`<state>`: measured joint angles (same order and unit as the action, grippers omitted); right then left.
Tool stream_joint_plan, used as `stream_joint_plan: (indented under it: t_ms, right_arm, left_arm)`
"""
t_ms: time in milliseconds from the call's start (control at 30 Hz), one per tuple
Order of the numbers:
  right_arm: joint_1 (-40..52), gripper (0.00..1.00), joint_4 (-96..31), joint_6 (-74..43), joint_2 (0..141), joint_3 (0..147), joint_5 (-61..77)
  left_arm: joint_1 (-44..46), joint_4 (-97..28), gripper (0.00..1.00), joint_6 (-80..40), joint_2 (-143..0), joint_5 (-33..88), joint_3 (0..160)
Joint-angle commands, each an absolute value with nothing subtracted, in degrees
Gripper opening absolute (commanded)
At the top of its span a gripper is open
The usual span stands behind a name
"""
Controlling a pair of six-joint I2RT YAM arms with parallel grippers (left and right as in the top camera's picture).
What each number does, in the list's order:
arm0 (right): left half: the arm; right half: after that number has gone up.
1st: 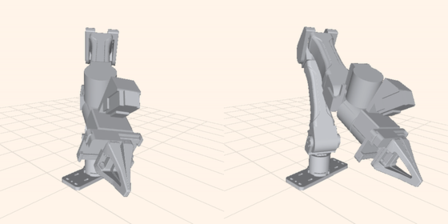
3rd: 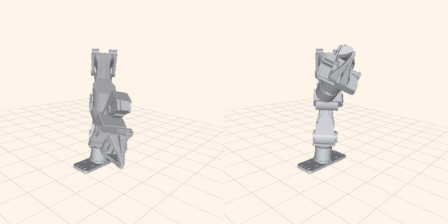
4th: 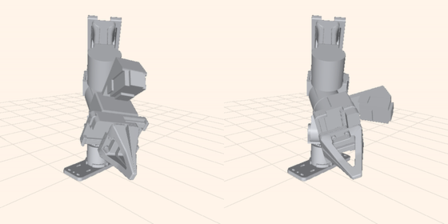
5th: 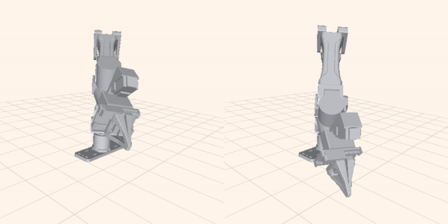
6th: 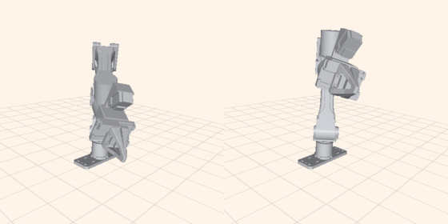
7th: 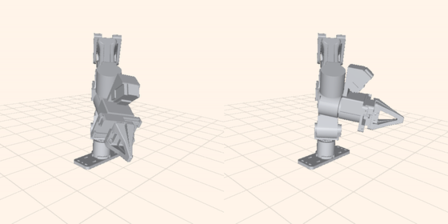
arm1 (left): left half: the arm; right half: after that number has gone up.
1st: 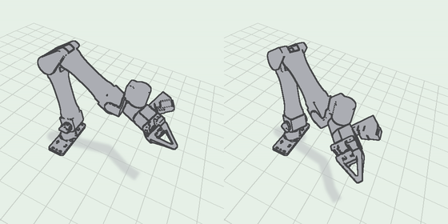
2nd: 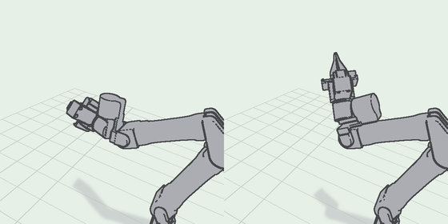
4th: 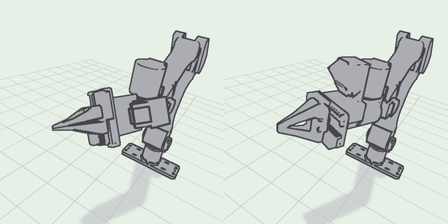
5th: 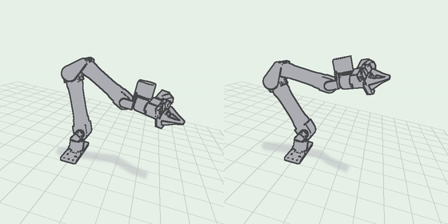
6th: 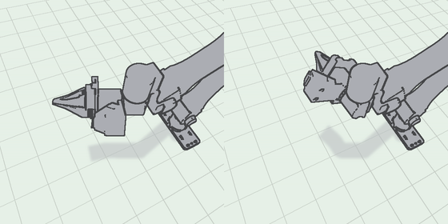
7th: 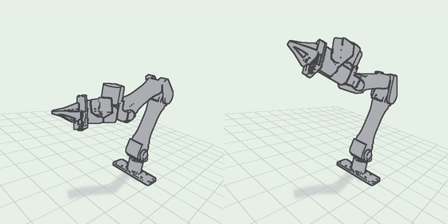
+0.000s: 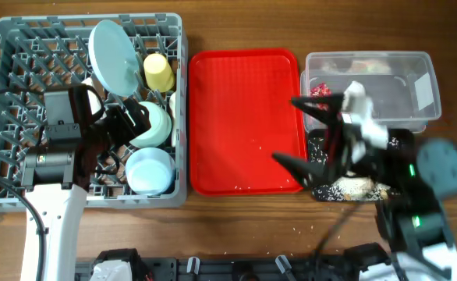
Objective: Sort waste into correct bins and load items into the dishwasher rack
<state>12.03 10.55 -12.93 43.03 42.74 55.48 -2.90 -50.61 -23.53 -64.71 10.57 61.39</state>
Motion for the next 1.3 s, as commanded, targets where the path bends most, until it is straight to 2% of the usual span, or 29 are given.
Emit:
stream_joint_plan:
  t_ms: [0,67,133,167,433,533,667,867,1000,1133,1267]
  right_arm:
    - [12.16,1.00,16.03,1.76,33.80,33.01,49.91]
    - [12.16,1.00,23.51,12.38,28.97,24.97,49.98]
    - [12.14,1.00,30.20,16.67,23.07,16.80,49.91]
    - [12.14,1.00,31.18,16.82,20.08,14.61,49.17]
    - [12.14,1.00,14.96,16.45,6.66,13.76,34.41]
    - [12.16,1.00,17.26,14.31,1.43,10.63,32.53]
    - [12.16,1.00,19.09,7.33,0.19,6.96,19.53]
    - [12.16,1.00,30.06,7.51,0.14,0.19,7.11]
    - [12.16,1.00,19.40,7.51,0.14,0.27,6.85]
    - [12.16,1.00,-0.12,7.29,0.14,0.27,6.07]
    - [12.14,1.00,0.12,10.76,0.14,0.30,4.29]
  left_arm:
    - [-2.68,-50.41,1.00,-23.62,-64.66,11.27,62.00]
    - [-2.68,-50.41,1.00,-23.62,-64.66,11.27,62.00]
    - [-2.68,-50.41,1.00,-23.62,-64.66,11.27,62.00]
    - [-2.68,-50.41,1.00,-23.62,-64.66,11.27,62.00]
    - [-2.68,-50.41,1.00,-23.62,-64.66,11.27,62.00]
    - [-2.68,-50.41,1.00,-23.62,-64.66,11.27,62.00]
    - [-2.68,-50.41,1.00,-23.62,-64.66,11.27,62.00]
    - [-2.68,-50.41,1.00,-23.62,-64.66,11.27,62.00]
    - [-2.68,-50.41,1.00,-23.62,-64.66,11.27,62.00]
    - [-2.68,-50.41,1.00,-23.62,-64.66,11.27,62.00]
    - [-2.68,-50.41,1.00,-23.62,-64.66,11.27,62.00]
